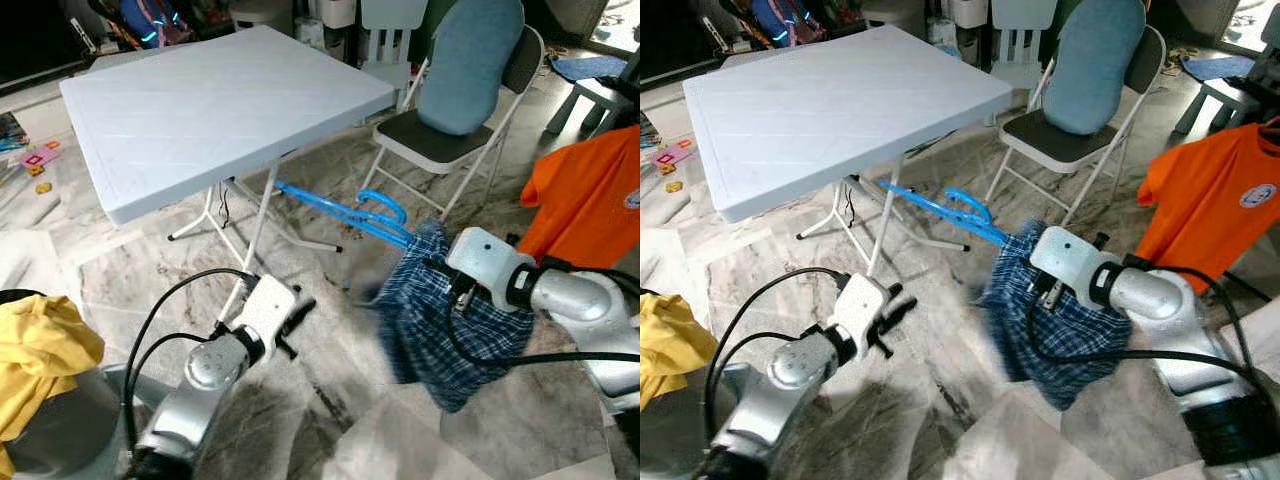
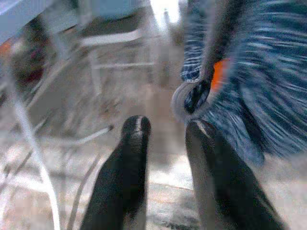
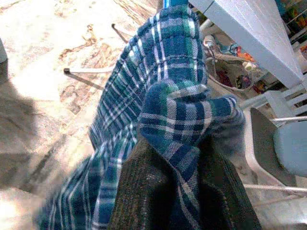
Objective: Hang hanger
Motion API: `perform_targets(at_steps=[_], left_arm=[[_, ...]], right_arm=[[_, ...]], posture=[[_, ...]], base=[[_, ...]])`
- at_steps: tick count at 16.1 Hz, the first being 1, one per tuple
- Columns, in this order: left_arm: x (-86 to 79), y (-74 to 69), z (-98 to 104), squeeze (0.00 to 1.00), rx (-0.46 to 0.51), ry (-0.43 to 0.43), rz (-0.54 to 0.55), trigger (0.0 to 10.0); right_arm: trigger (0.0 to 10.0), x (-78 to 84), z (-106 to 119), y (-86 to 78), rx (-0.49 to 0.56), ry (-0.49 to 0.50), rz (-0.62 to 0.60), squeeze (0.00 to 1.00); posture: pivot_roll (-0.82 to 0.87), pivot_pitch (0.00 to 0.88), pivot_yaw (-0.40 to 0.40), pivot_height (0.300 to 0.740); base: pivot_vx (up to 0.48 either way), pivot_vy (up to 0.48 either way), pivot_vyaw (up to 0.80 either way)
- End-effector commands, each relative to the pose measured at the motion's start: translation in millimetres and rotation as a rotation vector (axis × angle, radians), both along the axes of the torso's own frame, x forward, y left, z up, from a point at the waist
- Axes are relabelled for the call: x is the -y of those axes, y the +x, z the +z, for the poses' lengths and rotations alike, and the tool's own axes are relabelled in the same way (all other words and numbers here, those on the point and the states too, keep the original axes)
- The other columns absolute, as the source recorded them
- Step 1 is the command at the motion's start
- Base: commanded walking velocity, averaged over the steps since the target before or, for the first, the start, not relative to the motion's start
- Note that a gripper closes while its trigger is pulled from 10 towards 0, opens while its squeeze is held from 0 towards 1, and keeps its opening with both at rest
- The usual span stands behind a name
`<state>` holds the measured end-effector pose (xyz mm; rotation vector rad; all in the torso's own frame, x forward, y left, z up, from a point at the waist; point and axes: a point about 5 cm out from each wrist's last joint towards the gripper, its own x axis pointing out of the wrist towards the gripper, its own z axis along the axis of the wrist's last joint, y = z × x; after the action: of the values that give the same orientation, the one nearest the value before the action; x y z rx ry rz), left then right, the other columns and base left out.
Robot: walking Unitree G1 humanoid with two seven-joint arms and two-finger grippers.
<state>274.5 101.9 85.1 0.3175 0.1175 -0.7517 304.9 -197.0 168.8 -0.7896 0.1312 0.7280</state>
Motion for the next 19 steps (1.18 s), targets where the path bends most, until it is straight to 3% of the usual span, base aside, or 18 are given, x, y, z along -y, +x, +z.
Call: perform_targets(at_steps=[1,3,4,9,14,16,19], left_arm=[[6.5,-8.2,5,1.0,0.033,0.032,-0.117,10.0],[9.5,-21.6,15,1.0,0.071,0.024,-0.252,10.0],[7.9,-23.2,19,1.0,0.072,-0.005,-0.266,10.0],[-20.7,-10.4,36,1.0,0.172,-0.002,-0.191,10.0],[-33.1,-12.1,36,1.0,0.137,0.026,-0.225,10.0],[-36.3,-16.8,30,1.0,0.064,0.047,-0.285,10.0],[-36.7,-15.5,29,1.0,0.071,0.064,-0.31,10.0]], right_arm=[[10.0,-6.9,5,3.7,0.038,-0.02,0.034,0.0],[10.0,-5.7,0,1.6,-0.006,-0.066,0.115,0.0],[10.0,-4.2,-2,0.0,-0.036,-0.062,0.145,0.0],[10.0,3.7,-8,-9.6,-0.184,-0.115,0.317,0.0],[10.0,9.1,-6,-12.6,-0.256,-0.156,0.441,0.0],[10.0,7.4,5,-14.8,-0.269,-0.113,0.503,0.0],[10.0,7.2,12,-17.2,-0.273,-0.106,0.539,0.0]], posture=[[-0.19,0.037,0.07,0.74],[-0.2,0.04,0.075,0.74],[-0.2,0.04,0.074,0.74],[-0.18,0.04,0.056,0.74],[-0.18,0.042,0.049,0.74],[-0.18,0.04,0.049,0.74],[-0.18,0.039,0.049,0.74]], base=[[0.0,0.0,0.0],[0.0,0.0,0.0],[0.0,0.0,0.0],[0.0,0.0,0.0],[0.0,0.0,0.0],[0.0,0.0,0.0],[0.0,0.0,0.0]])
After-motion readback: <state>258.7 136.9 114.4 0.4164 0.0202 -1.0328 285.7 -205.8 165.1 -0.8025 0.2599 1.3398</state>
